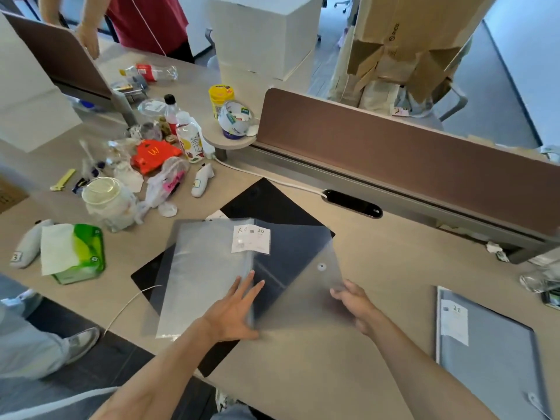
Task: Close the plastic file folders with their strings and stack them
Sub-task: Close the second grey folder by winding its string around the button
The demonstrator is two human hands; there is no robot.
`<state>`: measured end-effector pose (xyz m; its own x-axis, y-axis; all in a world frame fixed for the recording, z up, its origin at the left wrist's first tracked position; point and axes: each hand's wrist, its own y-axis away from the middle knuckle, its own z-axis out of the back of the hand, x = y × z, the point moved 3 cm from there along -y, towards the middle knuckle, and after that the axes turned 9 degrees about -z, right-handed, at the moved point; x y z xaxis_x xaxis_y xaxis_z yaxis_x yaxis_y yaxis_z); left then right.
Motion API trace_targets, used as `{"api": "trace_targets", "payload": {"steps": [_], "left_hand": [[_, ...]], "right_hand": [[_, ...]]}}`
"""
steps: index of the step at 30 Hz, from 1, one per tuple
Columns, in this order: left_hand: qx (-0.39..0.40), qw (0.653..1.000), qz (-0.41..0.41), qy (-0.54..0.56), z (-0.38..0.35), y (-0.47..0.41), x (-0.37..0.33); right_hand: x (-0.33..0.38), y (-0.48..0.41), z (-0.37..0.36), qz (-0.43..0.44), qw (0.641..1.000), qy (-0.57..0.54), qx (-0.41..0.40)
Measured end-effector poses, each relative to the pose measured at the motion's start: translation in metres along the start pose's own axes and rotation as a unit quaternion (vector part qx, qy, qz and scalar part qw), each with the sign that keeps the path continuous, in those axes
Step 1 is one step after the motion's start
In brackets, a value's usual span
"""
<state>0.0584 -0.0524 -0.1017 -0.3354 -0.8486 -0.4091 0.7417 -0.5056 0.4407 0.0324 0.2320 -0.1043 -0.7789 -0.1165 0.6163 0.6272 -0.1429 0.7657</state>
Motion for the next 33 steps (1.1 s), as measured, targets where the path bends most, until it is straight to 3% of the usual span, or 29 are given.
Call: {"api": "trace_targets", "payload": {"steps": [4,7,10,14,18,21,24,26,28,31,33], "left_hand": [[-0.097,0.989,-0.006,0.113,0.036,0.014,-0.008],[-0.191,0.95,-0.043,0.246,0.081,0.021,-0.031],[-0.259,0.876,-0.075,0.401,0.128,0.026,-0.059],[-0.364,0.749,-0.009,0.553,0.166,0.018,-0.082],[-0.367,0.696,0.032,0.616,0.161,0.005,-0.095],[-0.354,0.635,0.03,0.686,0.147,-0.005,-0.103],[-0.332,0.607,0.011,0.722,0.132,-0.012,-0.109],[-0.32,0.603,0.014,0.731,0.117,-0.015,-0.108],[-0.323,0.627,0.046,0.708,0.098,-0.019,-0.102],[-0.327,0.737,0.147,0.573,0.057,-0.032,-0.08],[-0.309,0.792,0.183,0.494,0.031,-0.038,-0.066]], "right_hand": [[0.035,0.027,0.011,0.069,0.995,-0.066,0.035],[0.062,0.044,0.026,0.118,0.984,-0.118,0.056],[0.089,0.064,0.042,0.161,0.972,-0.144,0.095],[0.121,0.094,0.06,0.248,0.962,-0.074,0.088],[0.135,0.101,0.084,0.322,0.946,0.034,-0.003],[0.13,0.092,0.1,0.351,0.919,0.155,-0.087],[0.112,0.082,0.107,0.323,0.931,0.156,-0.072],[0.093,0.079,0.104,0.267,0.956,0.12,-0.014],[0.068,0.067,0.099,0.216,0.966,0.144,-0.012],[0.03,0.04,0.088,0.203,0.95,0.231,-0.057],[0.004,0.024,0.08,0.171,0.939,0.294,-0.056]]}}
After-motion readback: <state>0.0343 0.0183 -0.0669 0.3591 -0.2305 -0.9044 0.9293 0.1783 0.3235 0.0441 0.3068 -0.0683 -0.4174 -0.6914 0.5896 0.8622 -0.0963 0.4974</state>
